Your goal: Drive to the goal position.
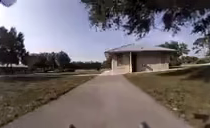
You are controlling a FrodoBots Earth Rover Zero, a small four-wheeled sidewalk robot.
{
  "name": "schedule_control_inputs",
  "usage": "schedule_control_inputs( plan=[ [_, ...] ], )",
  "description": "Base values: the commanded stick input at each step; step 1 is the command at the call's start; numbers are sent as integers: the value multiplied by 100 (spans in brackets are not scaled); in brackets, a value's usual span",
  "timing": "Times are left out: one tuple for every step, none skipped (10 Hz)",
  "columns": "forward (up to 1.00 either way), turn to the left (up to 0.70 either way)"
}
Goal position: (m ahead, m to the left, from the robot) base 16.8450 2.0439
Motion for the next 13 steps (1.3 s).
schedule_control_inputs(
  plan=[
    [100,0],
    [100,0],
    [100,0],
    [100,0],
    [100,0],
    [100,0],
    [100,0],
    [100,0],
    [100,0],
    [100,0],
    [100,0],
    [100,0],
    [100,0]
  ],
)
